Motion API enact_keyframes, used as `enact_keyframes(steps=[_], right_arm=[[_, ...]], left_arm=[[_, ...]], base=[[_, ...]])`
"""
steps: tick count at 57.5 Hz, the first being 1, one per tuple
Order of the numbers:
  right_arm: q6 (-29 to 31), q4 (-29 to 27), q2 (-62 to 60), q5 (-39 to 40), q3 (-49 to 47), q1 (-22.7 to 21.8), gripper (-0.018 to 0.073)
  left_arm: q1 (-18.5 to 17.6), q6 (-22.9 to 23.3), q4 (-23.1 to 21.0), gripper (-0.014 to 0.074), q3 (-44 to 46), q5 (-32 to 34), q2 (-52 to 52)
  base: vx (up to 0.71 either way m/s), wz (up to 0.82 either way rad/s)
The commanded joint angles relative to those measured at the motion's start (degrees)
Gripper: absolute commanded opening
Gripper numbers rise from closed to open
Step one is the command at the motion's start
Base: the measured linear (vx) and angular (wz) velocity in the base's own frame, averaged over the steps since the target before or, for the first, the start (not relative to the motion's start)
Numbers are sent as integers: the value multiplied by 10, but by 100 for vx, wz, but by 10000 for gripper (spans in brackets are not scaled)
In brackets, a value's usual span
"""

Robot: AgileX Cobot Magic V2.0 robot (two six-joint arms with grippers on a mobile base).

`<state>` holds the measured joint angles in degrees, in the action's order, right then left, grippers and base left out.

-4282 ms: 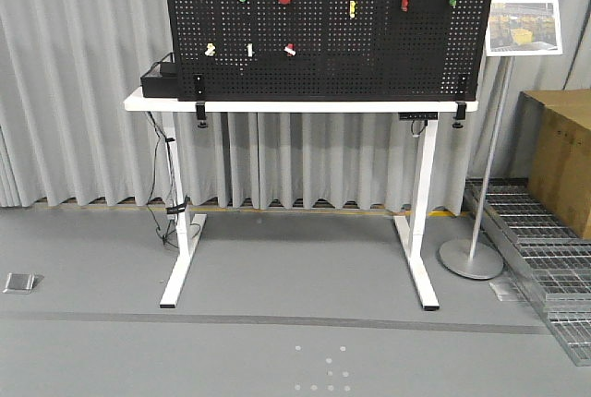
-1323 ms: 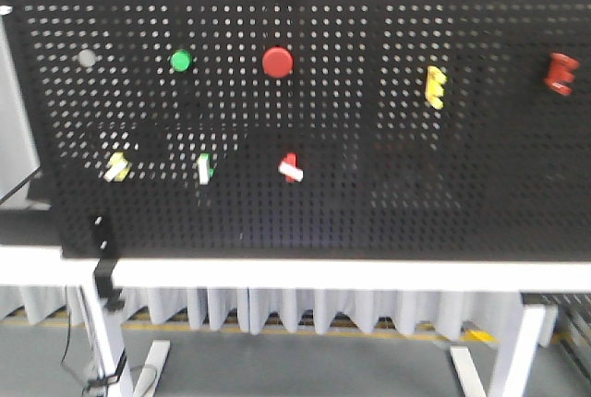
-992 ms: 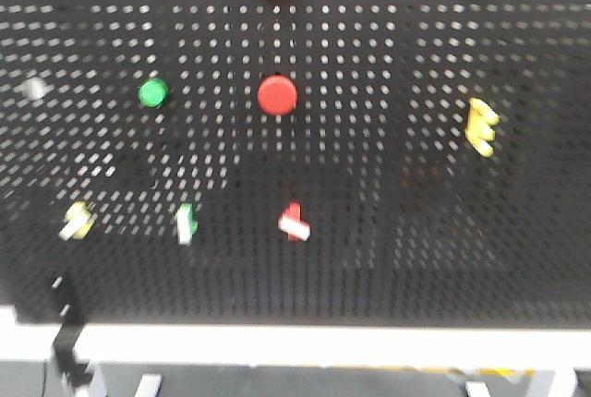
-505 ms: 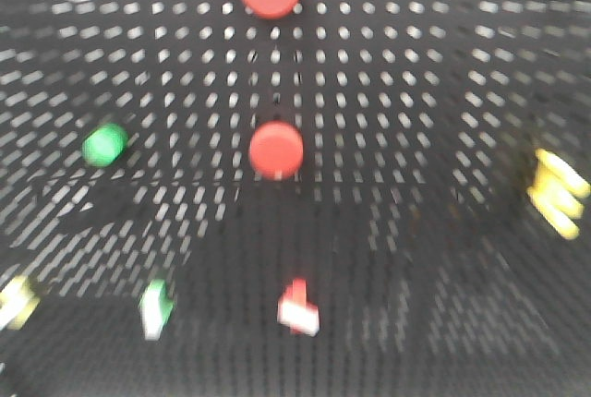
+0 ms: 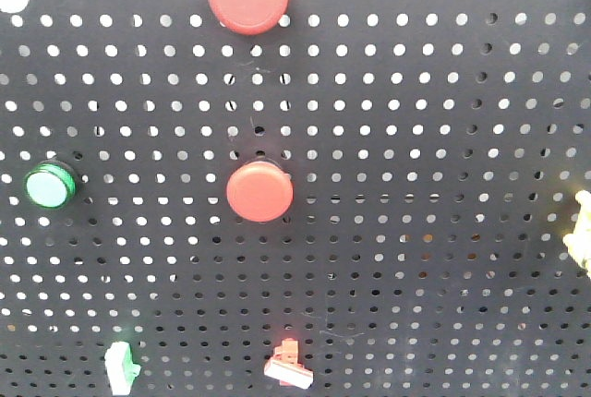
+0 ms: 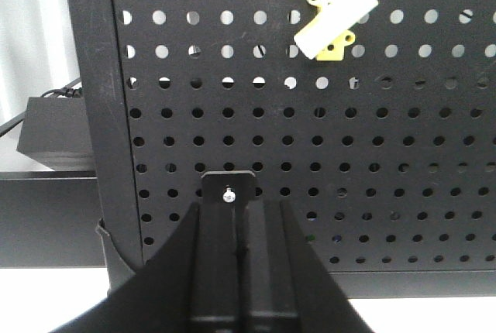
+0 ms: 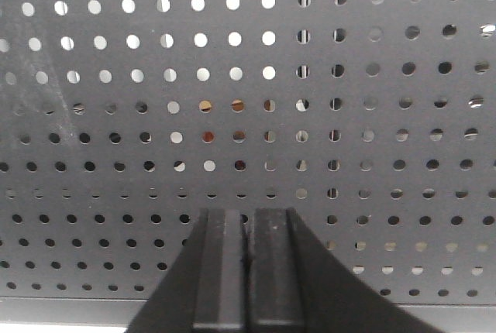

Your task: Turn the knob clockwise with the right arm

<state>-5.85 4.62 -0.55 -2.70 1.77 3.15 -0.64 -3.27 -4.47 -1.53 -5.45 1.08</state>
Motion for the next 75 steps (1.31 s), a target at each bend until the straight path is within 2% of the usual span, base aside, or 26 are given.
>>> enact_keyframes(steps=[1,19,27,32,38,46,51,58,63,68,71,75], right_arm=[[5,4,-5,47,3,-5,-9],[5,4,-5,50,3,-5,-9],[-3,-2,-5,124,-6,-5,-9],[-6,-1,-5,129,-46,-4,-9],[-7,5,10,99,-157,-4,-9],[17,40,106,21,-372,-4,-9],[37,59,189,-65,-515,-4,-9],[37,56,290,-193,-676,-4,-9],[29,38,341,-264,-753,-5,-9],[32,-16,378,-322,-805,-5,-8],[50,-46,395,-333,-821,4,-8],[110,-79,408,-337,-830,22,-8]], left_arm=[[-1,3,-2,-6,-6,49,6],[-1,3,-2,-6,-6,49,6],[-1,3,-2,-6,-6,49,6],[-1,3,-2,-6,-6,49,6],[-1,3,-2,-6,-6,49,6],[-1,3,-2,-6,-6,49,6],[-1,3,-2,-6,-6,49,6],[-1,3,-2,-6,-6,49,6],[-1,3,-2,-6,-6,49,6],[-1,3,-2,-6,-6,49,6],[-1,3,-2,-6,-6,49,6],[-1,3,-2,-6,-6,49,6]], base=[[0,0],[0,0],[0,0],[0,0],[0,0],[0,0],[0,0],[0,0],[0,0],[0,0],[0,0],[0,0]])
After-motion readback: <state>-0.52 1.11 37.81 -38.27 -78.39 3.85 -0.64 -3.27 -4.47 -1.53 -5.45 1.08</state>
